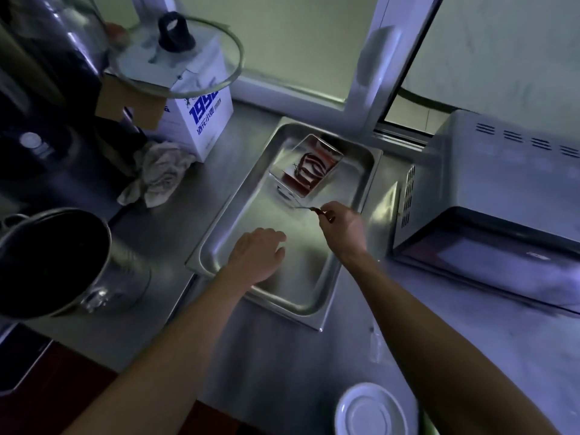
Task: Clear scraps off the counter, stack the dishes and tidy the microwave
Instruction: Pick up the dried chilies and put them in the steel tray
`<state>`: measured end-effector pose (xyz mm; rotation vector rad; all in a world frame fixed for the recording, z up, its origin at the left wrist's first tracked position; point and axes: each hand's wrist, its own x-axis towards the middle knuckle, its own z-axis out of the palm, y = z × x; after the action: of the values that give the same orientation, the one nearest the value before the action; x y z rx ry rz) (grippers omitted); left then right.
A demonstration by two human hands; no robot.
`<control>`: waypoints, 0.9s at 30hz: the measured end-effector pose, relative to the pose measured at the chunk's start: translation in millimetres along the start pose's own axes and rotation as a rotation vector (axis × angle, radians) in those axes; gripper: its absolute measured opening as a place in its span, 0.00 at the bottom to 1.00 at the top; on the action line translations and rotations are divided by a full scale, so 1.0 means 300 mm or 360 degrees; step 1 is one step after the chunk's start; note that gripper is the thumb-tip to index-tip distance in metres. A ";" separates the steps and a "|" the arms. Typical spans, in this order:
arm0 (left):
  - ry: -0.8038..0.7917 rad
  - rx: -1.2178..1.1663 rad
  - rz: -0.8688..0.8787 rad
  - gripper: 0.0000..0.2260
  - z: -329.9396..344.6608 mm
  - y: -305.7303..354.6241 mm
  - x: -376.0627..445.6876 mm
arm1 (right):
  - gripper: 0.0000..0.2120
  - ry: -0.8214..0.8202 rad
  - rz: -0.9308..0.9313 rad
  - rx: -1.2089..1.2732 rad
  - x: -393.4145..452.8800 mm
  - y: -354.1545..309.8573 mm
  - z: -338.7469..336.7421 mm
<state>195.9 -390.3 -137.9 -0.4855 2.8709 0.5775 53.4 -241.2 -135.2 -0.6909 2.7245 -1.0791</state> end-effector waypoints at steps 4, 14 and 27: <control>-0.0074 -0.0022 0.0024 0.18 -0.011 -0.078 0.087 | 0.08 0.0069 0.0001 -0.0020 0.093 -0.042 0.059; -0.0156 -0.0007 0.0128 0.16 -0.059 -0.153 0.324 | 0.08 0.0162 0.0074 -0.0191 0.312 -0.061 0.158; -0.0231 0.0020 0.0172 0.17 -0.081 -0.225 0.505 | 0.06 0.0152 0.0184 -0.0340 0.507 -0.031 0.266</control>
<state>75.8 -501.4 -173.9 -0.2756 2.7729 0.5853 -55.4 -366.3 -180.7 -0.5120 2.9498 -0.8252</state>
